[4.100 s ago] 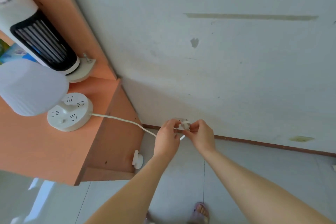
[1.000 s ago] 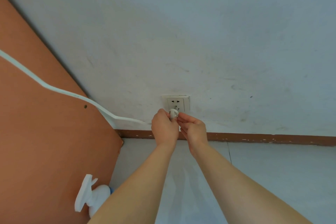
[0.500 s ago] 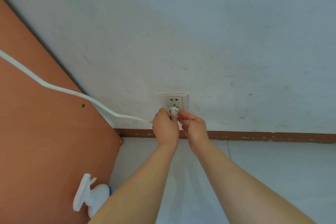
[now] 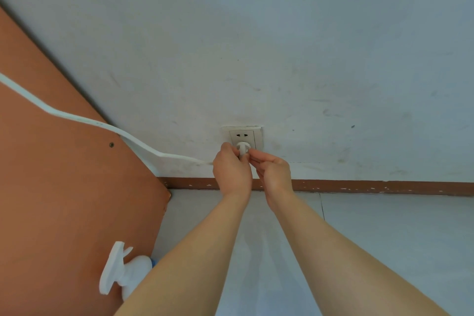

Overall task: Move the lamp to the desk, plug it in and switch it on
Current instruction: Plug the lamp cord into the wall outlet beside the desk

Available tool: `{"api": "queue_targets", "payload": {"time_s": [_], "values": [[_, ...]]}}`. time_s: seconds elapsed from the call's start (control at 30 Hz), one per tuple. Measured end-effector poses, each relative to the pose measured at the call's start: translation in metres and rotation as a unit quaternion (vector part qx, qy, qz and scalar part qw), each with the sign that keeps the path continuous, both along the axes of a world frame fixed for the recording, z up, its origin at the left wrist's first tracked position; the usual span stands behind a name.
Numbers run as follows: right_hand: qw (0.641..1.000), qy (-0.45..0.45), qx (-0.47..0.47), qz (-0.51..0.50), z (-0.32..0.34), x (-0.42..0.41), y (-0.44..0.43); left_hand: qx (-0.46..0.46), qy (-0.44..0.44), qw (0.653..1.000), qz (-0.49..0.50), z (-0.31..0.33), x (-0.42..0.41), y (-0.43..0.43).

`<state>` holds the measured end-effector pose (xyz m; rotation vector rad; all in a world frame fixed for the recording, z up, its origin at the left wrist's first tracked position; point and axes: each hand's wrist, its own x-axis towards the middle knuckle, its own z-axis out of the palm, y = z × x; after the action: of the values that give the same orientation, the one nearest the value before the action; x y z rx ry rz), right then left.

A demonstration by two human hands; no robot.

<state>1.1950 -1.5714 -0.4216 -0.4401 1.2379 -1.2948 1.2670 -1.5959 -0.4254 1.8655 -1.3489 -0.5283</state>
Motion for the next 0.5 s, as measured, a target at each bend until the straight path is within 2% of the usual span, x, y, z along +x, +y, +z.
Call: {"api": "queue_targets", "payload": {"time_s": [0.17, 0.5], "values": [[1.000, 0.004, 0.001, 0.004, -0.005, 0.000, -0.002, -0.010, 0.020, 1.000, 0.000, 0.001, -0.001, 0.000], [1.000, 0.009, 0.002, 0.007, -0.012, 0.001, -0.008, -0.020, -0.018, 1.000, 0.011, -0.001, -0.006, -0.006]]}}
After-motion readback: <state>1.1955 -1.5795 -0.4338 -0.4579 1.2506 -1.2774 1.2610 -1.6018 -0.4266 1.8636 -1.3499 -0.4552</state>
